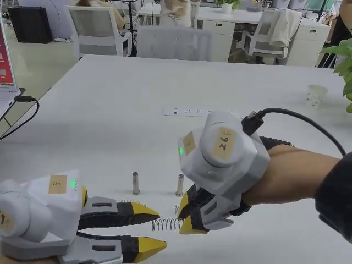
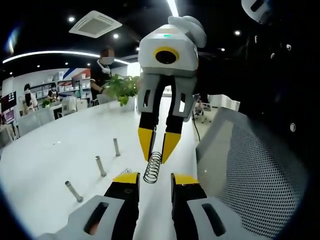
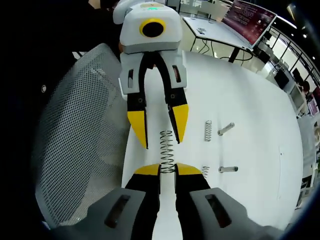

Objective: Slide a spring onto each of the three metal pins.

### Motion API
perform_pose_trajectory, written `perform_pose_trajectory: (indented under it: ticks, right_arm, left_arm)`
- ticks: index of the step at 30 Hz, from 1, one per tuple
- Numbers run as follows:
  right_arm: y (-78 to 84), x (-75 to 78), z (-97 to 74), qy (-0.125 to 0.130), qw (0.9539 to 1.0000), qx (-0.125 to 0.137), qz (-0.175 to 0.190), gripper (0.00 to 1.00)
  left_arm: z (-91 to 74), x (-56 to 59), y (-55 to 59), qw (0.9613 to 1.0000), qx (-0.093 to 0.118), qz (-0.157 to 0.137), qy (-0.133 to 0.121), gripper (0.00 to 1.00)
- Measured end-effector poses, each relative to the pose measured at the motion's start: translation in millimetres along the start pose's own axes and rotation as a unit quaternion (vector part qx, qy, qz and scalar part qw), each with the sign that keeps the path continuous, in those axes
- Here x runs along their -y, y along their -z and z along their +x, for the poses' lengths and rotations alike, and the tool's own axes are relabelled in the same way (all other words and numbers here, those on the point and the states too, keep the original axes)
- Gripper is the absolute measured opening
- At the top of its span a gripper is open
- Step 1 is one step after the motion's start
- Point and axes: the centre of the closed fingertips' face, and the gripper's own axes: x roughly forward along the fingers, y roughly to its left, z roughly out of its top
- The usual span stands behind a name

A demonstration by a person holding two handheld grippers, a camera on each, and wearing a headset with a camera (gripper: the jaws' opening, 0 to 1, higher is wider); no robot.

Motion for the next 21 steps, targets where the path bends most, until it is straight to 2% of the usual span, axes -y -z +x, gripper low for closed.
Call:
perform_pose_trajectory:
  ticks: [10,21]
  right_arm:
    - [-0.6,-5.3,2.3,-0.008,0.9999,-0.006,-0.014,0.08]
    - [0.9,-7.4,1.8,-0.009,0.9998,-0.003,-0.017,0.08]
  left_arm:
    - [0.6,1.3,0.3,1.0,-0.003,0.005,0.003,0.04]
    - [1.5,5.7,0.1,0.9999,-0.004,0.006,0.011,0.02]
